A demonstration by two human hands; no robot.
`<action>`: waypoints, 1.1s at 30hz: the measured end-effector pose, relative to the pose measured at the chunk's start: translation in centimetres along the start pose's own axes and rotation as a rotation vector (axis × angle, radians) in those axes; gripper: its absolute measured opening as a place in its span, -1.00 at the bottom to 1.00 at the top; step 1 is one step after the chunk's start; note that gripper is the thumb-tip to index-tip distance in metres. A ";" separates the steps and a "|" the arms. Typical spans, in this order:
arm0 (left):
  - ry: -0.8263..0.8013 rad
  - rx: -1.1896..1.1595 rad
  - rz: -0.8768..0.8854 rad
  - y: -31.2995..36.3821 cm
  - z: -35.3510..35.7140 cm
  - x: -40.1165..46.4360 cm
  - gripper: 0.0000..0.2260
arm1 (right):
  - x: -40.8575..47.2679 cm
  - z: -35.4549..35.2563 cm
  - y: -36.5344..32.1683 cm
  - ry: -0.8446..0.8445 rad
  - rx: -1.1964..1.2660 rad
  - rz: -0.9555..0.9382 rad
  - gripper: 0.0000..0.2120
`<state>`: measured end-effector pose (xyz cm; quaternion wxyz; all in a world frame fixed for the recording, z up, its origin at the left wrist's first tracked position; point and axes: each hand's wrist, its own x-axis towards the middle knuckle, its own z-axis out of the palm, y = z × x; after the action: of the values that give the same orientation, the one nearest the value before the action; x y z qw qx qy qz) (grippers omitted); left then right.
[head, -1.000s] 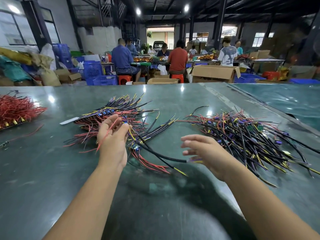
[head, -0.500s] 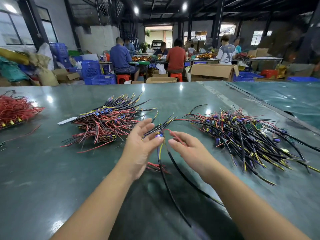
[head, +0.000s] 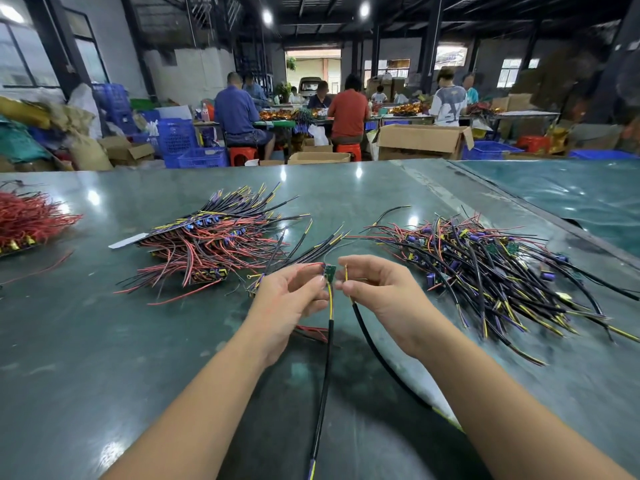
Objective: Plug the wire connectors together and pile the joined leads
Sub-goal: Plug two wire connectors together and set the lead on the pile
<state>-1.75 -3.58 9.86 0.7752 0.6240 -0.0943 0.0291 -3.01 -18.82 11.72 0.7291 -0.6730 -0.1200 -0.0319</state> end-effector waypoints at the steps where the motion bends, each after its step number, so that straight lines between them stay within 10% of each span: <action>1: 0.002 -0.005 -0.015 -0.1 0.1 0.0 -0.86 | 0.1 -0.1 0.0 0.008 0.016 -0.003 -0.70; 12: 0.057 -0.132 -0.115 0.1 -0.2 0.3 -0.86 | 0.0 -0.8 -0.1 0.008 -0.303 0.081 -0.60; 18: 0.125 -0.136 -0.120 0.1 -0.3 0.5 -0.86 | 2.9 -4.1 -1.4 0.573 -1.104 -0.622 -0.64; 22: 0.143 -0.133 -0.119 0.1 -0.3 0.7 -0.85 | 3.4 -6.0 1.2 0.449 -1.467 -0.154 -0.33; 33: 0.043 -0.143 -0.091 0.1 0.0 0.4 -0.83 | 0.0 1.9 1.5 -0.007 -0.504 0.051 -0.85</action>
<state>-1.41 -3.59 9.98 0.8203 0.5697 -0.0509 0.0004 -2.98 -16.84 10.42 0.5386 -0.8363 -0.0940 -0.0400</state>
